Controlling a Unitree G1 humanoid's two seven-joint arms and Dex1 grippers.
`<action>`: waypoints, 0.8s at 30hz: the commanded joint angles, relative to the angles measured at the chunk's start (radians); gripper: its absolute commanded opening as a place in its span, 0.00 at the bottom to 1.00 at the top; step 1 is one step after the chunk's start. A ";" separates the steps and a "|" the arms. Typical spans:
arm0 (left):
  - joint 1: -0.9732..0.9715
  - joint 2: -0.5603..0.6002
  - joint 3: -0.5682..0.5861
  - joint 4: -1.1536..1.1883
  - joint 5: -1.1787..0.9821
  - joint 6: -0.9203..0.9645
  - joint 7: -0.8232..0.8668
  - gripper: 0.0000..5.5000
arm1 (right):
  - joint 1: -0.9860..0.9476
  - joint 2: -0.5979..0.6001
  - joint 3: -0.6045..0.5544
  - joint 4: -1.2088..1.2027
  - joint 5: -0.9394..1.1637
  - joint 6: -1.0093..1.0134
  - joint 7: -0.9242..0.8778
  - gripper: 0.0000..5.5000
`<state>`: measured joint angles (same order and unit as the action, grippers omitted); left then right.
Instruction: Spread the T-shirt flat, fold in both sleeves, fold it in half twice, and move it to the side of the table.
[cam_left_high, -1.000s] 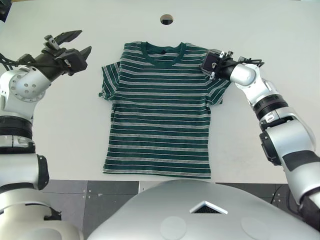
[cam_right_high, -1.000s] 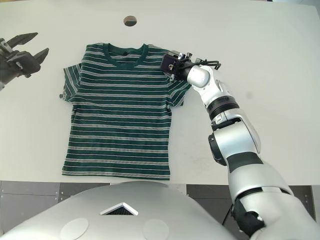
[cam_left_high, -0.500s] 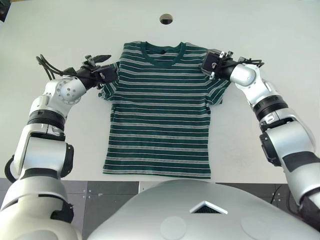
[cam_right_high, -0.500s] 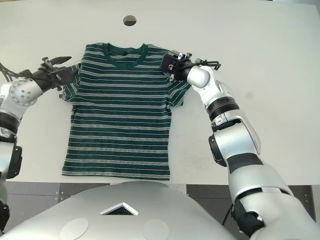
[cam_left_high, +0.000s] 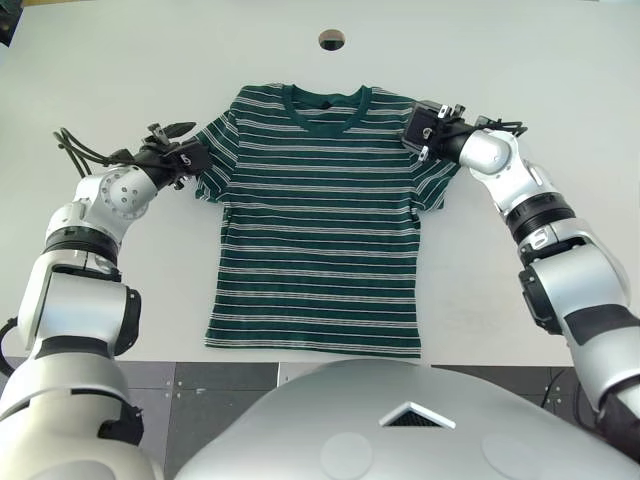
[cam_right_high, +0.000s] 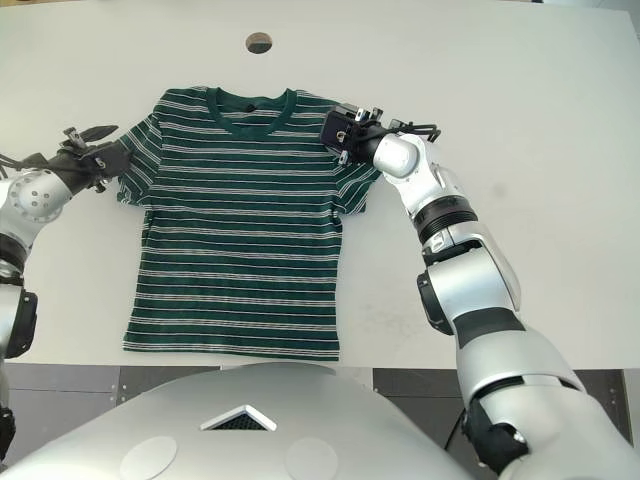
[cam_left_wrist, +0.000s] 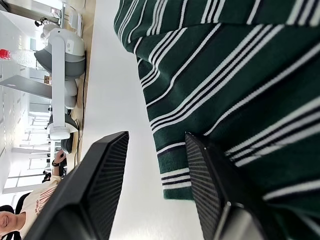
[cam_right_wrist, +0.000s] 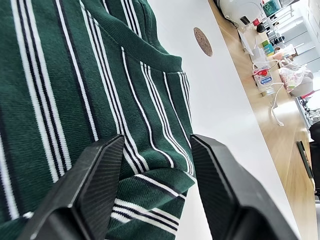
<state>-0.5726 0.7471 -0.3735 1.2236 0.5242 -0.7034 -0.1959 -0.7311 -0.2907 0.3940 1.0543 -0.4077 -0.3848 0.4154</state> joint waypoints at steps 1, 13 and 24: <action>0.048 0.006 -0.017 0.019 0.018 0.019 -0.036 0.38 | 0.022 -0.007 0.004 0.014 -0.008 0.023 0.013 0.44; 0.023 0.013 0.196 -0.131 -0.260 -0.106 -0.098 0.38 | -0.016 0.004 -0.069 -0.065 0.045 -0.096 -0.096 0.44; 0.386 0.020 0.465 -0.725 -0.869 0.274 -0.417 0.38 | 0.208 -0.127 -0.206 -0.595 0.124 0.020 -0.075 0.44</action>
<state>-0.2934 0.7915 0.0616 0.6150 -0.2345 -0.5811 -0.5466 -0.5644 -0.3926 0.2234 0.5656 -0.3166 -0.4151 0.3199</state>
